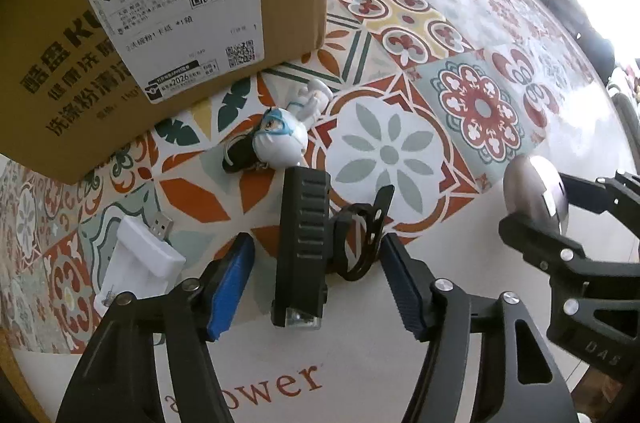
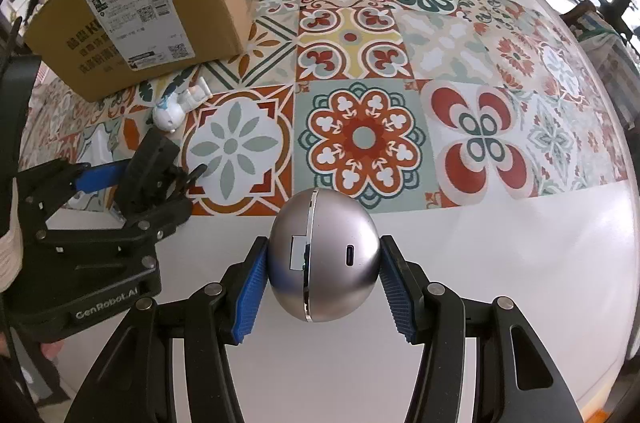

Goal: Organize rigid objects
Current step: 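Lift the speaker and flashlight and carry both toward the box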

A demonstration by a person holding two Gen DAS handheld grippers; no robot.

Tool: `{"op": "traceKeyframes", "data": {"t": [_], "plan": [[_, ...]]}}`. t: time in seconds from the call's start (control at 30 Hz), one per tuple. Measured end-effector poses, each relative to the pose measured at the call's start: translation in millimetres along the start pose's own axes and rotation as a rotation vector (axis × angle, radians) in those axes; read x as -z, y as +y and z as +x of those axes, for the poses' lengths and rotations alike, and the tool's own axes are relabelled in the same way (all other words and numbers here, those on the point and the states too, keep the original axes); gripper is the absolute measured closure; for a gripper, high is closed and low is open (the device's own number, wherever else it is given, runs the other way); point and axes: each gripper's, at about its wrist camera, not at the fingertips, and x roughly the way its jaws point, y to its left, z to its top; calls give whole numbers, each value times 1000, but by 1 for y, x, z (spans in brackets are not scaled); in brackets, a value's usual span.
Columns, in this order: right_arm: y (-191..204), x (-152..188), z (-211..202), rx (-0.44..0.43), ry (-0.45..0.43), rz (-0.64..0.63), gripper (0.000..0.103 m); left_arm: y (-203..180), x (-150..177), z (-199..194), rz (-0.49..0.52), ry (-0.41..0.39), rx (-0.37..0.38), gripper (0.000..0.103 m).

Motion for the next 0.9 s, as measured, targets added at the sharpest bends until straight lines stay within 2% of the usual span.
{"op": "traceKeyframes", "data": {"t": [0.1,0.23,0.43,0.9], "plan": [[1,0,1,-6,0,1,49,0,-1,-1,3,-20,10,59],[2,1,1,-7,-5,-2,49,5,-1,-5,-3,-27,23,63],[10,2,-4,-19,-20,-16,49,15,7,-17,-39,-48,58,65],[32,-11,-46,-39,-120,-59,49,49,29,-85,-117,-158,33,65]]}}
